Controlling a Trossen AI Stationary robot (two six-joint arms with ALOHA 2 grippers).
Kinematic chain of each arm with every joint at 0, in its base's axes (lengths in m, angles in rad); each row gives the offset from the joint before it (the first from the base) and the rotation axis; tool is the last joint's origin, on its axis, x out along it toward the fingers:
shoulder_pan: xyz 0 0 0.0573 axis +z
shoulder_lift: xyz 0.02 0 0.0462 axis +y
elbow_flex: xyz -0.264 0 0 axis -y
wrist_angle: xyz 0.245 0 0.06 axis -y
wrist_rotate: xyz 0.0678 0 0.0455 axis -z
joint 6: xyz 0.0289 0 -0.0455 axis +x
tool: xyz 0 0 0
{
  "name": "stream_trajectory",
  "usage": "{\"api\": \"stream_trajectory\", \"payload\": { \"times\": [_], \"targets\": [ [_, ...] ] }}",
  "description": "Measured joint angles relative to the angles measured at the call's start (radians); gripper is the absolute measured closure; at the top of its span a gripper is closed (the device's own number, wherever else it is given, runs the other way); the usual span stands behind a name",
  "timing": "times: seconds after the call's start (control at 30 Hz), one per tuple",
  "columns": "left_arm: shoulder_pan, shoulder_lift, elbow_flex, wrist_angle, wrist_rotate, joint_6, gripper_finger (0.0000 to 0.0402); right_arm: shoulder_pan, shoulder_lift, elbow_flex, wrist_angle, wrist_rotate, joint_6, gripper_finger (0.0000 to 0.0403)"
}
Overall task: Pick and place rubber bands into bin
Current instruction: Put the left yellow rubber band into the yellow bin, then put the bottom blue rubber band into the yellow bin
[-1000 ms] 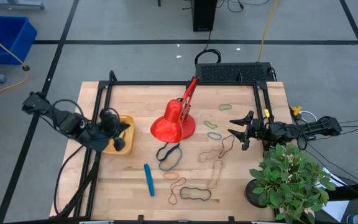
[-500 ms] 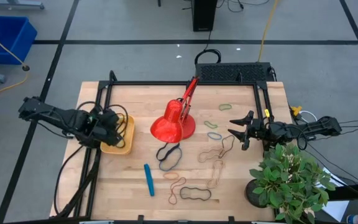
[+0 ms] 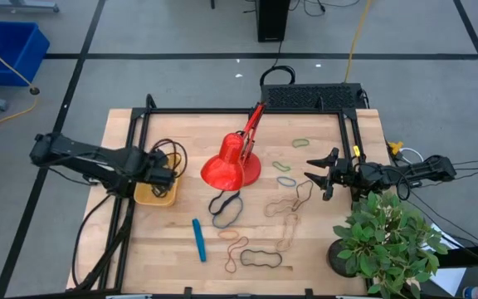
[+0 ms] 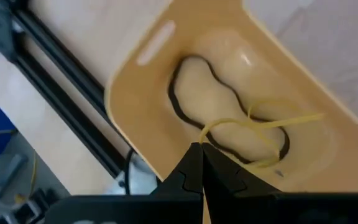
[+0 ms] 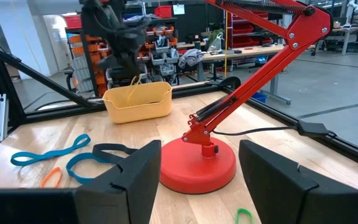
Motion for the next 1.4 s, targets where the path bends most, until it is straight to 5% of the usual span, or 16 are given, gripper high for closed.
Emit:
{"api": "stream_trajectory", "payload": {
  "times": [0.17,0.57,0.93,1.2,1.4],
  "targets": [
    [0.042,0.034,-0.051,0.001,0.082,0.015,0.0393,0.0,0.0,0.0,0.0,0.0,0.0,0.0193],
    [0.08,0.04,-0.079,0.156,0.084,0.05,0.0393,0.0,0.0,0.0,0.0,0.0,0.0,0.0193],
    [0.08,0.04,-0.079,0.156,0.096,0.063,0.0328,0.0,0.0,0.0,0.0,0.0,0.001,0.0193],
    [0.081,0.04,-0.076,0.156,0.14,0.058,0.0243,0.0,0.0,0.0,0.0,0.0,0.001,0.0193],
    [0.074,0.039,-0.028,0.218,0.204,0.174,0.0209,0.0,0.0,0.0,0.0,0.0,0.001,0.0193]
  ]
}}
